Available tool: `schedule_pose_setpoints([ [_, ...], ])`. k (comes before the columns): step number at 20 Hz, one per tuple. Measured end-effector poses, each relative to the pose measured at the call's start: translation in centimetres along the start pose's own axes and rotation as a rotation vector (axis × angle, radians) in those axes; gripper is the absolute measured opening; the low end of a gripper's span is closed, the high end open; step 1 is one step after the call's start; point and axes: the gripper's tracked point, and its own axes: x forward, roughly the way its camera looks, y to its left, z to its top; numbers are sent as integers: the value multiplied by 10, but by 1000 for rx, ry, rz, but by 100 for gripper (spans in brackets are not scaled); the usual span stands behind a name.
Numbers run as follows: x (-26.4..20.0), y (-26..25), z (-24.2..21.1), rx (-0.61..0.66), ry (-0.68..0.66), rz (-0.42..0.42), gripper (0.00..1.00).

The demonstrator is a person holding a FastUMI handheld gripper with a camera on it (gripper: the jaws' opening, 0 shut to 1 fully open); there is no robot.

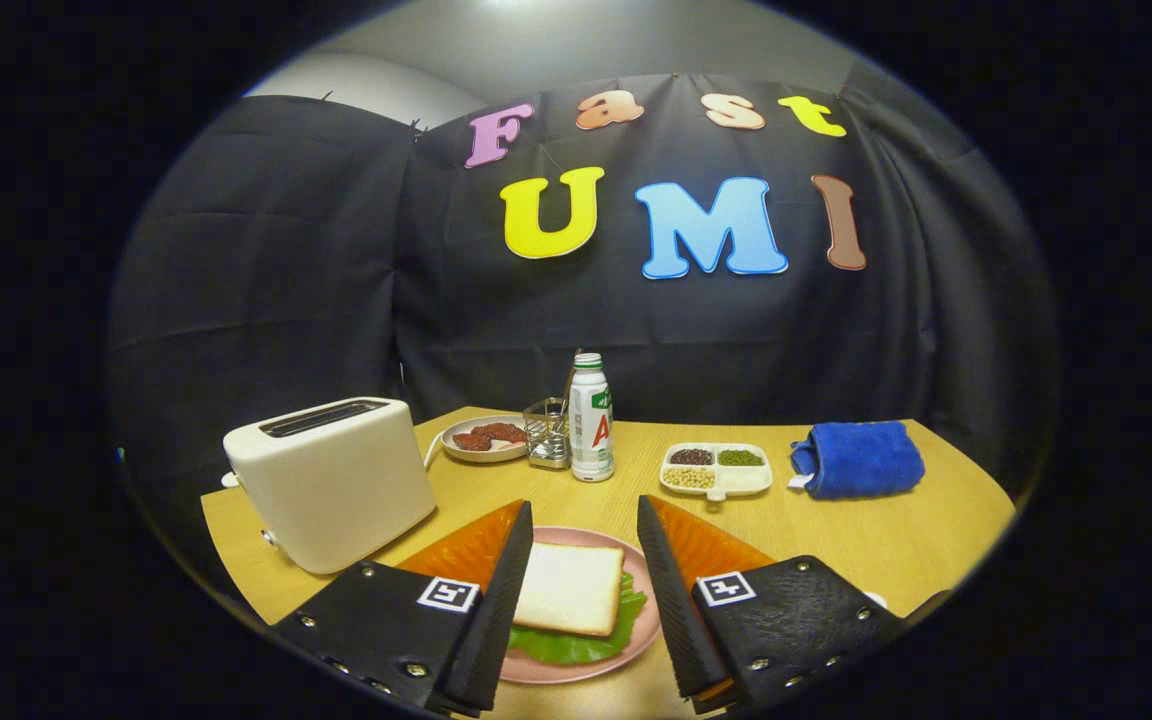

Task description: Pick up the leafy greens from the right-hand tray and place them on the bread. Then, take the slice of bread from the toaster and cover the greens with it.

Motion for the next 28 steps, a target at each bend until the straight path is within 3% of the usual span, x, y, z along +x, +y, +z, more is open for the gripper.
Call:
schedule_pose_setpoints([
  [8, -50, -115, 35, -9, -36, -67, 65],
  [23, -197, -345, 53, -31, -137, -443, 65],
  [28, -214, -408, 45, -58, -218, -446, 64],
])
